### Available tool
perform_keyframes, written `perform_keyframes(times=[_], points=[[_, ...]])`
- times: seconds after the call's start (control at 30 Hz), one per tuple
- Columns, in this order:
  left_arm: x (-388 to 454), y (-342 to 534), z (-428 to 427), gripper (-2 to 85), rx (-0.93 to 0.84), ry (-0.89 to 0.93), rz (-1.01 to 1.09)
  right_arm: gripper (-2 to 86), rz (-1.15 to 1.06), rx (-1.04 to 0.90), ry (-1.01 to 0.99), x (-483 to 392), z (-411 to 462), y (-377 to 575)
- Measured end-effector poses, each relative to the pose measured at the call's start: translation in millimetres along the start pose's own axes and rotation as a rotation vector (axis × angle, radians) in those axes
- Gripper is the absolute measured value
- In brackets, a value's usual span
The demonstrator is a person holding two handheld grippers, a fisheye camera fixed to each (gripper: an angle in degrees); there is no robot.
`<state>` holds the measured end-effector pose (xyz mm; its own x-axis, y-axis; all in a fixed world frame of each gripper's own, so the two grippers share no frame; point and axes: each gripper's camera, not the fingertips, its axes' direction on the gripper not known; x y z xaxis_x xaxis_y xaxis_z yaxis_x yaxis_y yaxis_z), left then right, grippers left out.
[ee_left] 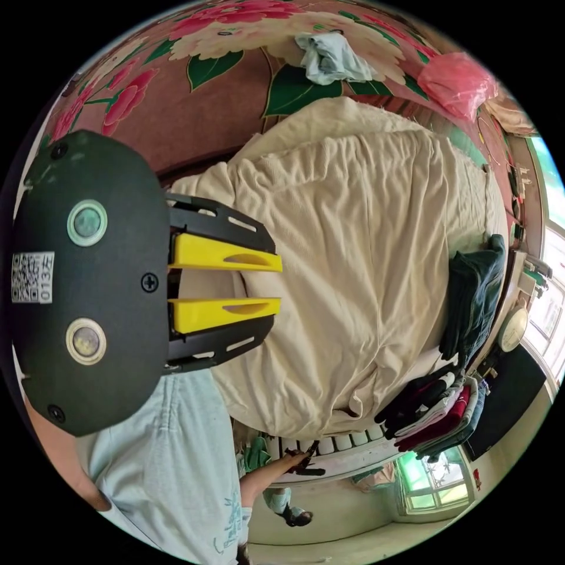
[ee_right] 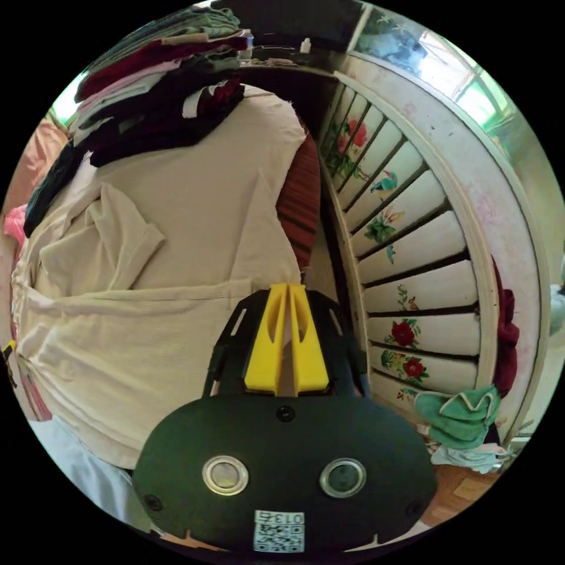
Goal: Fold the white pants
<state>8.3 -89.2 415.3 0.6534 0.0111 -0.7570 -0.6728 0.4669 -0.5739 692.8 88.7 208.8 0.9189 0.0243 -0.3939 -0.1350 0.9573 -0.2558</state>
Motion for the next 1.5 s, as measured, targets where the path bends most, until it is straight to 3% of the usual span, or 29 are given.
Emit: perform_keyframes(times=[0.1, 0.23, 0.3, 0.37, 0.47, 0.57, 0.63, 0.87, 1.1, 1.23, 1.37, 1.43, 1.5], points=[[8.6, -6.2, 6.0, 7.1, 0.008, -0.016, 0.030, 1.5, 0.090, -0.161, 0.136, 18.2, 11.1, 6.7], [23.1, -21.0, 8.1, 8.0, 0.096, -0.023, 0.078, 3.4, 0.282, 0.098, -0.067, 41.5, -34.9, 15.2], [37.5, -35.9, 14.5, 9.2, 0.115, -0.054, 0.140, 8.3, 0.187, 0.251, -0.188, 9.2, -67.2, -6.3], [67.4, -62.4, 32.1, 10.3, 0.081, -0.153, 0.261, 10.1, 0.037, 0.273, -0.328, -28.4, -78.8, -28.6], [102.1, -89.8, 59.0, 10.9, 0.055, -0.207, 0.383, 10.4, -0.166, 0.259, -0.367, -90.7, -78.0, -55.3], [117.9, -105.4, 91.8, 10.3, 0.000, -0.224, 0.431, 2.7, -0.335, 0.020, -0.313, -129.8, -51.2, -75.8], [120.3, -107.6, 114.0, 9.1, -0.063, -0.256, 0.438, 1.7, -0.370, 0.026, -0.253, -133.9, -61.9, -82.7], [146.9, -83.1, 102.2, 0.9, 0.051, -0.375, 0.467, 0.5, -0.376, 0.510, -0.028, -115.7, -154.7, -77.8], [159.5, -60.8, 102.9, 0.6, 0.085, -0.385, 0.506, 0.7, -0.419, 0.776, 0.264, -151.7, -209.4, -52.2], [138.0, -50.5, 116.0, 1.4, -0.038, -0.173, 0.463, 1.2, -0.455, 0.539, 0.243, -141.0, -168.9, -33.7], [111.7, -45.1, 85.5, 5.5, 0.049, -0.070, 0.348, 3.3, -0.553, 0.046, 0.014, -121.7, -99.0, -8.6], [104.0, -48.5, 66.0, 6.5, 0.109, -0.074, 0.322, 5.0, -0.505, 0.066, -0.035, -107.8, -106.2, -2.7], [97.9, -58.1, 53.8, 6.6, 0.148, -0.143, 0.312, 7.7, -0.329, 0.213, -0.085, -75.1, -131.1, -14.4]])
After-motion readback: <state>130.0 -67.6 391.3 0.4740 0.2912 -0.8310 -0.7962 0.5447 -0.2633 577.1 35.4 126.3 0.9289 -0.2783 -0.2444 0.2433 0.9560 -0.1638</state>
